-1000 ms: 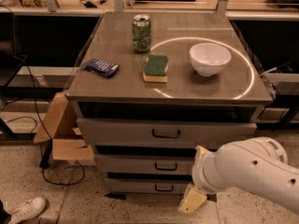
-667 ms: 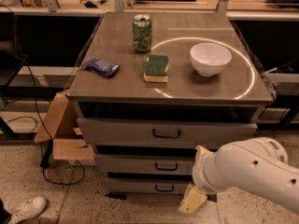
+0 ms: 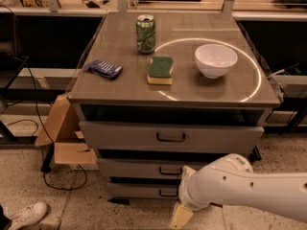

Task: Open middle drawer

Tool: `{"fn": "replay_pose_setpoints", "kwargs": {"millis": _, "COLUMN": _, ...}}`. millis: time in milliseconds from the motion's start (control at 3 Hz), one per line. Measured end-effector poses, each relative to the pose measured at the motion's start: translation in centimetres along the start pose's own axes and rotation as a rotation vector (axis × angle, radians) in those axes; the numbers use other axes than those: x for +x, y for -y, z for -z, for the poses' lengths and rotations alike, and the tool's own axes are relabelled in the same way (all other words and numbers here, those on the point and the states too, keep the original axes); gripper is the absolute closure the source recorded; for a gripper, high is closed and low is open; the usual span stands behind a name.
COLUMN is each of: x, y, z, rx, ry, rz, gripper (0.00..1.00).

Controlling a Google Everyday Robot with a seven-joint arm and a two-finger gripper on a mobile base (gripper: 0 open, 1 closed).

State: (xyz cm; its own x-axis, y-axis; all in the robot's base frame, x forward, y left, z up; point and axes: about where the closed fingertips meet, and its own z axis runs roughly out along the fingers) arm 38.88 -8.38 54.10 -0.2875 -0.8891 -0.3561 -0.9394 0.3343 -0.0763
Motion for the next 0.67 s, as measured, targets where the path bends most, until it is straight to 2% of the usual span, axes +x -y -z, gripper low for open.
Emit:
{"fn": "replay_pose_setpoints", "kwargs": {"millis": 333, "x": -0.26, "y": 0.06, "z": -0.16, "rx": 0.001, "ry": 0.002, "rz": 0.003, "gripper": 0.0}}
{"fn": "replay_pose_setpoints", "kwargs": {"millis": 667, "x": -0.11, "y": 0.59, "z": -0.95, "rx": 0.002, "ry": 0.018, "rz": -0.019, "gripper": 0.0}}
